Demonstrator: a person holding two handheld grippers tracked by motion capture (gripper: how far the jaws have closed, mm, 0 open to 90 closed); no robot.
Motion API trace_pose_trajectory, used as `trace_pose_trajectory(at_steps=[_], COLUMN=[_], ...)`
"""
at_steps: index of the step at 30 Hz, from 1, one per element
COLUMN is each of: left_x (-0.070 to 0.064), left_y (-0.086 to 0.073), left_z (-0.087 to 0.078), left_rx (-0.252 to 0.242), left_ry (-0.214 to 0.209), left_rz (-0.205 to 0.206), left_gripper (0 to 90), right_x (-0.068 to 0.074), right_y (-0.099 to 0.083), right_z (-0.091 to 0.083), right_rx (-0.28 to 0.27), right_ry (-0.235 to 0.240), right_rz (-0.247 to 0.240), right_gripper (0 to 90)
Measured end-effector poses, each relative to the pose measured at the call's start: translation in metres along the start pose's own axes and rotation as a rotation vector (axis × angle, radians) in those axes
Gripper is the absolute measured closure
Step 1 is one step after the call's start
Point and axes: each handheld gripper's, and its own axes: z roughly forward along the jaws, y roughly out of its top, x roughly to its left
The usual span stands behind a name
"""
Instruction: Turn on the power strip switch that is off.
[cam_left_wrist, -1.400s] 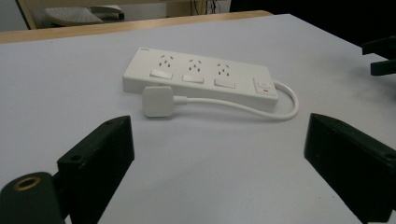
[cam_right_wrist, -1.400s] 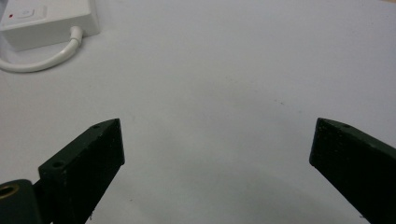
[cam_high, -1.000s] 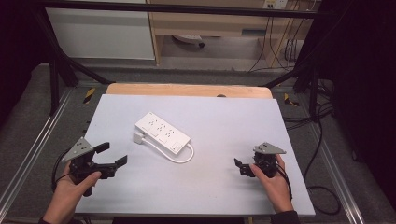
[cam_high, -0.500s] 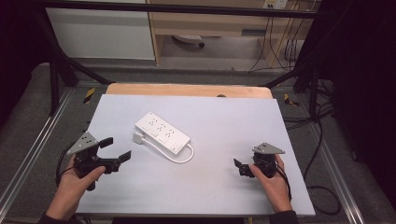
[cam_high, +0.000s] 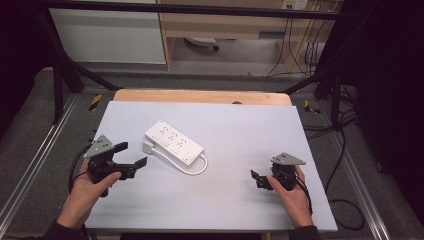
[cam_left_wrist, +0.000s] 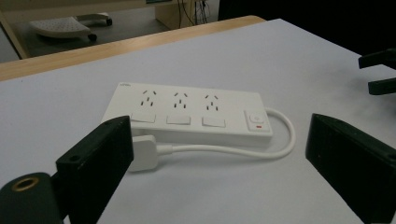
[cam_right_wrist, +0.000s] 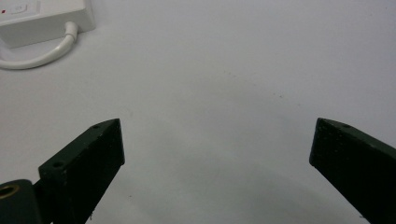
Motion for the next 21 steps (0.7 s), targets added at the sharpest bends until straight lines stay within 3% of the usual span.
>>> trace_pose_trajectory(at_steps=[21], left_x=[0.014], left_y=[0.001], left_z=[0.019], left_rx=[0.034], left_ry=[0.022], left_rz=[-0.022], left_gripper=[6.7], right_x=[-0.001], right_y=[0.0], right_z=[0.0], right_rx=[0.0], right_ry=[0.003], right_rz=[0.003], right_gripper=[3.6])
